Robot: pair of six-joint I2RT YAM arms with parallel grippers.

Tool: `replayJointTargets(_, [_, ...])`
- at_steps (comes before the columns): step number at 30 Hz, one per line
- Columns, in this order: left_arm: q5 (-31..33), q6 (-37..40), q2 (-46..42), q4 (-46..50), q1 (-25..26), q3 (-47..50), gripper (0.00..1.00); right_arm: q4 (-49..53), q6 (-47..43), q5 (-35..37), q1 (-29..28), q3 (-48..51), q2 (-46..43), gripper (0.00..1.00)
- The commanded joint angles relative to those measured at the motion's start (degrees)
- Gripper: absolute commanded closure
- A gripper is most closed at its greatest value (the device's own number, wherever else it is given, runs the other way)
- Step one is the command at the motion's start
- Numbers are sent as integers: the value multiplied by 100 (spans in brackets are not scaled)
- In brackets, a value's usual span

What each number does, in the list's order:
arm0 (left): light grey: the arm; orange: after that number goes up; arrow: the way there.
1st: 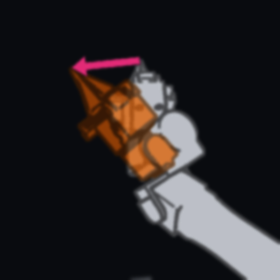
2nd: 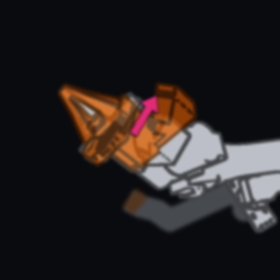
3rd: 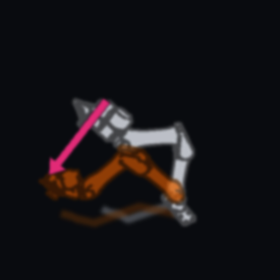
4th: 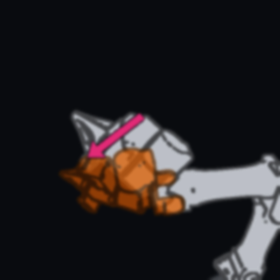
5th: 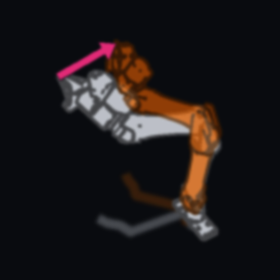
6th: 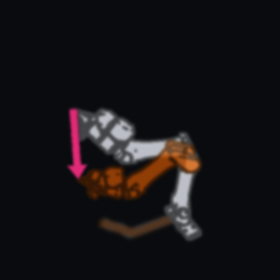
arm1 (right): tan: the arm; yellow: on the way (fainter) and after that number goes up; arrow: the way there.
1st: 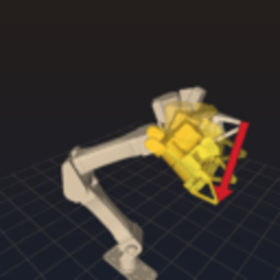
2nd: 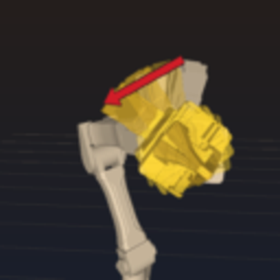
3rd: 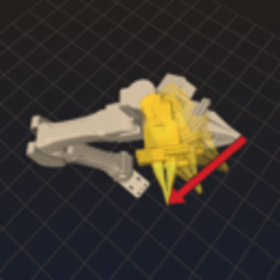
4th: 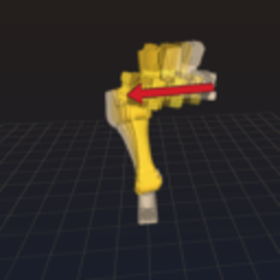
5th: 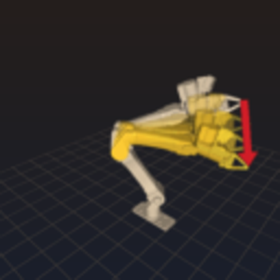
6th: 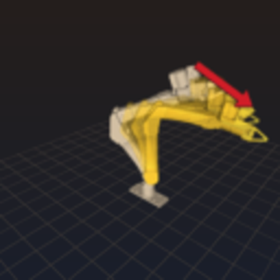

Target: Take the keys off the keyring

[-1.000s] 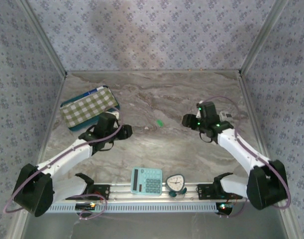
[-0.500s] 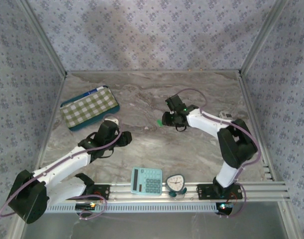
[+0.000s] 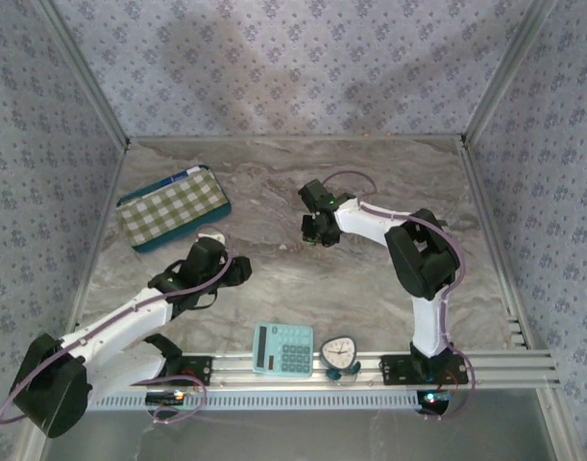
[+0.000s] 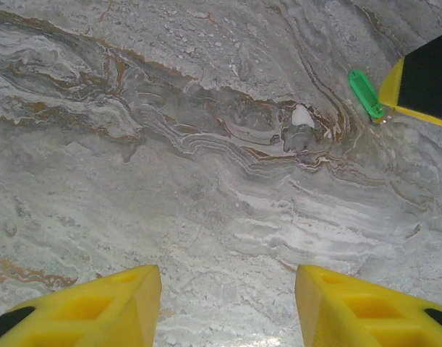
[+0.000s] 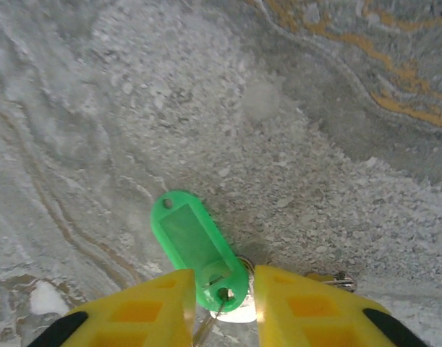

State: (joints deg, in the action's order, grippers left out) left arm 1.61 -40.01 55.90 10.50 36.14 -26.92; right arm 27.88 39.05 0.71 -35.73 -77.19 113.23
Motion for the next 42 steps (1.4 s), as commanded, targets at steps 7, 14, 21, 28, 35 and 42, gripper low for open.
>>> replayJointTargets(7, [88,-180,-136,-46,41,195,47,384,138,144,-88,-113,-117,92])
replayJointTargets(14, [82,-139,-332,88,35,44,45,881,-48,106,-161,-50,-877,96])
replayJointTargets(21, [-111,95,-457,112,40,-431,38,1846,-802,-128,-172,-520,-1765,95])
replayJointTargets(28, [-595,516,-501,33,41,-1184,26,2683,-1337,-349,-198,-1467,-2355,95])
replayJointTargets(35, [-944,1116,-596,-636,50,-1501,22,3083,-1775,-898,-257,-2193,-2796,94])
replayJointTargets(42, [-1726,1586,-665,-1012,51,-1785,16,3382,-2178,-1270,-287,-2602,-2998,94])
